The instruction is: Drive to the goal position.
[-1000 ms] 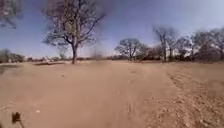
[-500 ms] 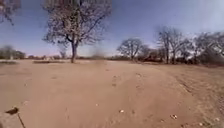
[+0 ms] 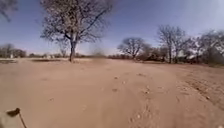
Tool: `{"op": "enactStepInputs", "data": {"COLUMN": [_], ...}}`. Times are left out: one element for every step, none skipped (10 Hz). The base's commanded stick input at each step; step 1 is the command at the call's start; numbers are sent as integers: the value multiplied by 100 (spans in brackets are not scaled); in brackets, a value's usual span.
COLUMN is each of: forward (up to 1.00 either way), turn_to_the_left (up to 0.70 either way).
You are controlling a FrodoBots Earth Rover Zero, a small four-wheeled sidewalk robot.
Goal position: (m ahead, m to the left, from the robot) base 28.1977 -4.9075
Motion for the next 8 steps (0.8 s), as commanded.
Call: {"op": "enactStepInputs", "data": {"forward": [100, 100, 100, 100, 100, 100, 100, 100], "turn_to_the_left": [0, 0, 0, 0, 0, 0, 0, 0]}}
